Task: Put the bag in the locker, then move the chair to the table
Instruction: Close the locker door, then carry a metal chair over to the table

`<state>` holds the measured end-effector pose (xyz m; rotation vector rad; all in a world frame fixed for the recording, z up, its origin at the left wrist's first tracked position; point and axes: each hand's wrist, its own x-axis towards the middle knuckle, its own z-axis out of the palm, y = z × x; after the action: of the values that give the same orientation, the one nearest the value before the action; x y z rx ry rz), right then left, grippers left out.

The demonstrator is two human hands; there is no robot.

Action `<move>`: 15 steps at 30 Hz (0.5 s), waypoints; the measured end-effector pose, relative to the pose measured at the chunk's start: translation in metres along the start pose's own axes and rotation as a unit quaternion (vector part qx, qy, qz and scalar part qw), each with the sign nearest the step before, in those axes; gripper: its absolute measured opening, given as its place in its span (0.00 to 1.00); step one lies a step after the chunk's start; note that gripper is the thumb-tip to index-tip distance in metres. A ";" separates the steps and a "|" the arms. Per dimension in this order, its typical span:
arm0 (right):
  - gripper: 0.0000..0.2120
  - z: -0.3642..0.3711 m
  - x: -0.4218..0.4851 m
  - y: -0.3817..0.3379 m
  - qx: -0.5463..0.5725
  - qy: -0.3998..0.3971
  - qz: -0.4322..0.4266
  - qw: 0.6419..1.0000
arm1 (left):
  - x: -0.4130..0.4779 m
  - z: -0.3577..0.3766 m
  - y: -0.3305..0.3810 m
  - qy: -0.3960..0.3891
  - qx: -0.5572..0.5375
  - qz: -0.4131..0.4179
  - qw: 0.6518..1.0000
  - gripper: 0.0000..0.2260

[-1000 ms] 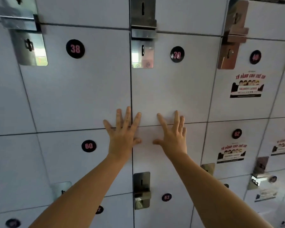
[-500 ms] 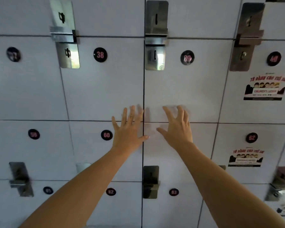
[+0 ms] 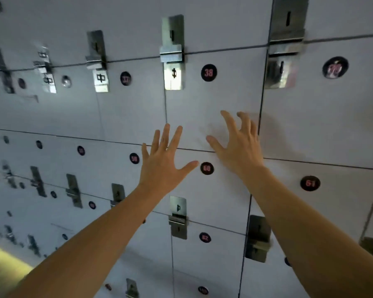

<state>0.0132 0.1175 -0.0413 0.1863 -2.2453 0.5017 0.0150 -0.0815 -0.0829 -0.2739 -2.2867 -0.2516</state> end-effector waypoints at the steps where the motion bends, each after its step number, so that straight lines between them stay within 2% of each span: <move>1: 0.33 0.006 0.002 -0.019 0.011 -0.002 -0.008 1.000 | -0.005 -0.011 -0.016 0.002 -0.002 -0.013 1.000 0.42; 8: 0.33 0.059 -0.001 -0.174 0.129 -0.030 -0.090 0.987 | -0.056 -0.105 -0.135 0.043 0.030 -0.104 0.993 0.41; 15: 0.31 0.111 -0.045 -0.336 0.281 -0.076 -0.199 0.936 | -0.147 -0.192 -0.245 0.079 0.077 -0.206 0.972 0.38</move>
<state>0.0646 -0.2360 -0.0425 0.9797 -2.0729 0.9150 0.1790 -0.3842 -0.0885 0.2965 -2.1704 -0.2937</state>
